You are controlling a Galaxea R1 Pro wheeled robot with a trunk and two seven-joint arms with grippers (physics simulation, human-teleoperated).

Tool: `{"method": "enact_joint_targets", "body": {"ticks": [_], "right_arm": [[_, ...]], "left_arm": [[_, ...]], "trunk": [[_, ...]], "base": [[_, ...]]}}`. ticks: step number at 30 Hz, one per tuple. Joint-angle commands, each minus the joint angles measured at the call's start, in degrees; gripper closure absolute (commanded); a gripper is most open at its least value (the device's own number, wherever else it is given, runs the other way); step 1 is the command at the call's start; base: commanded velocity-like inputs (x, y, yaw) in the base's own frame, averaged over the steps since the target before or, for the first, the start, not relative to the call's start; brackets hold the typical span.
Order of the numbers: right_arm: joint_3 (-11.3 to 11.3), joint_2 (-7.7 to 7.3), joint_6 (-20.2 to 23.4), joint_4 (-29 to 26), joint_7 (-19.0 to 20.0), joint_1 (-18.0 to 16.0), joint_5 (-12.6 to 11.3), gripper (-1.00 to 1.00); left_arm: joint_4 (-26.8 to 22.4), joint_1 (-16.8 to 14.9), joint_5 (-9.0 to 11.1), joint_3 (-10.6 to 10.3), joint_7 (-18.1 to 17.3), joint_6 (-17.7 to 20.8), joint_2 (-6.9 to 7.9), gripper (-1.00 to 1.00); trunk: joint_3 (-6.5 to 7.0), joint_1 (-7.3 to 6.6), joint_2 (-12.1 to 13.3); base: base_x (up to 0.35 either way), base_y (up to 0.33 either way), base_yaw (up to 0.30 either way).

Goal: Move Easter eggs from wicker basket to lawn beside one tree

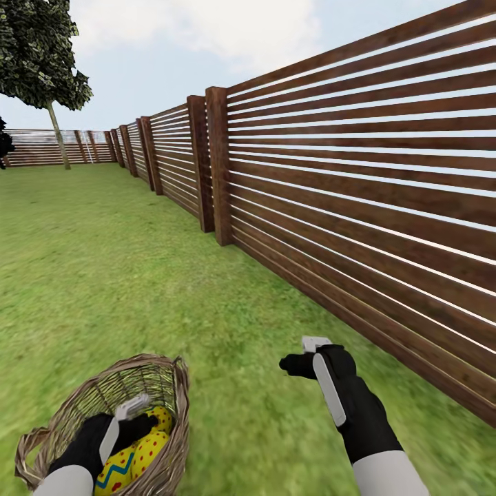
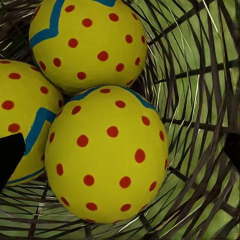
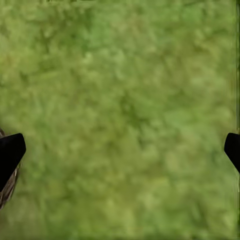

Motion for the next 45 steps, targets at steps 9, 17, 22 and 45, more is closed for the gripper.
{"method": "enact_joint_targets", "body": {"ticks": [9,17,22,45], "right_arm": [[0.2,-0.65,-0.1,0.8,-0.9,2.9,-0.8,-1.0],[0.2,-0.65,-0.1,0.8,-0.9,4.9,-0.8,-1.0],[0.2,-0.65,-0.1,0.8,-0.9,4.9,-0.8,-1.0],[0.5,-0.91,-2.8,-10.5,-0.5,13.0,-1.1,-1.0]], "left_arm": [[-3.0,2.9,-0.5,-2.2,-0.9,-1.8,-0.9,-1.0],[-5.6,4.0,-0.5,-2.2,-0.9,-1.8,-0.9,-1.0],[-7.2,4.0,-0.5,-2.2,-0.9,-1.8,-0.9,-1.0],[0.7,-0.9,-0.7,1.2,0.1,-4.0,0.76,-1.0]], "trunk": [[-0.05,-0.01,0.0],[-0.05,-0.01,0.0],[-0.05,-0.01,0.0],[-0.05,-0.01,0.0]], "base": [[0.0,0.0,0.0],[0.0,0.0,0.0],[0.0,0.0,0.0],[0.0,0.0,0.0]]}}
